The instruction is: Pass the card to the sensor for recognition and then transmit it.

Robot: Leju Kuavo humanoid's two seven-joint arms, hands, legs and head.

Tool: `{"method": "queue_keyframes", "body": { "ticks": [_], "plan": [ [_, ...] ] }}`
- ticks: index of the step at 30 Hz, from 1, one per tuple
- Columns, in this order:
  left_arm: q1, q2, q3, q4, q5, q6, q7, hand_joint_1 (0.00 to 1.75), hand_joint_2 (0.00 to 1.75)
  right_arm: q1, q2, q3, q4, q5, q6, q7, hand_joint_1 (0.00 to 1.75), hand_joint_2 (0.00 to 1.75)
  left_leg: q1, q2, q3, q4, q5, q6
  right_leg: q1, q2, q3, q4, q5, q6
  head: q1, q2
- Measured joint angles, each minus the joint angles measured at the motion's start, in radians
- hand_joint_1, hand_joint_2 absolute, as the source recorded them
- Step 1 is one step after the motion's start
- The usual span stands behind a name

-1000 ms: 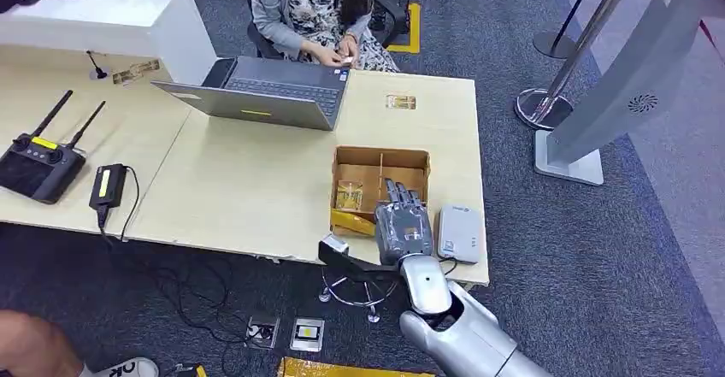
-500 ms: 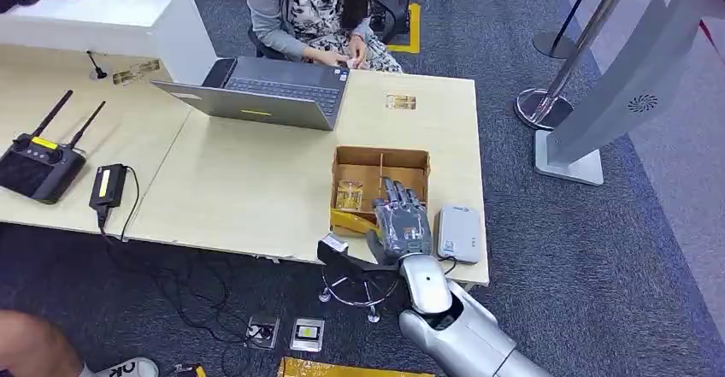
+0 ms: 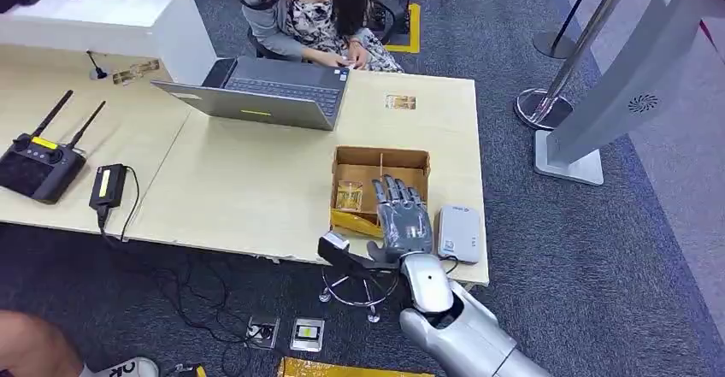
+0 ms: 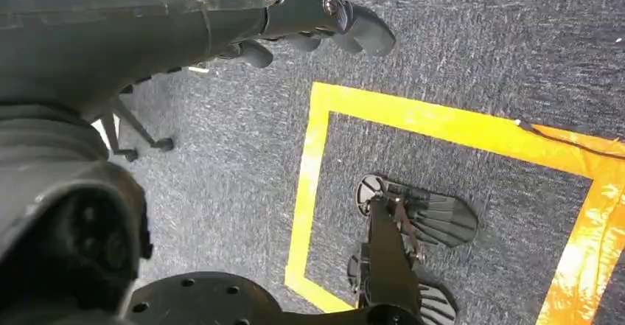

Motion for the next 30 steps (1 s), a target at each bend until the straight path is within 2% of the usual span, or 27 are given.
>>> {"method": "queue_keyframes", "body": {
  "ticks": [10, 30],
  "plan": [
    [-0.001, 0.003, 0.0, 0.0, -0.002, -0.003, 0.001, 0.0, 0.0, -0.003, -0.004, -0.019, 0.001, 0.0, 0.008, 0.03, 0.0, 1.75, 0.0, 0.0, 0.0, 0.0, 0.0, 0.0, 0.0, 0.0, 0.0, 0.0, 0.0, 0.0, 0.0, 0.0],
    [0.002, 0.008, 0.0, 0.0, 0.01, -0.001, 0.001, 0.0, 0.0, -0.004, -0.003, -0.024, 0.001, -0.007, 0.017, 0.01, 0.0, 1.75, 0.0, 0.0, 0.0, 0.0, 0.0, 0.0, 0.0, 0.0, 0.0, 0.0, 0.0, 0.0, 0.0, 0.0]
  ]
}}
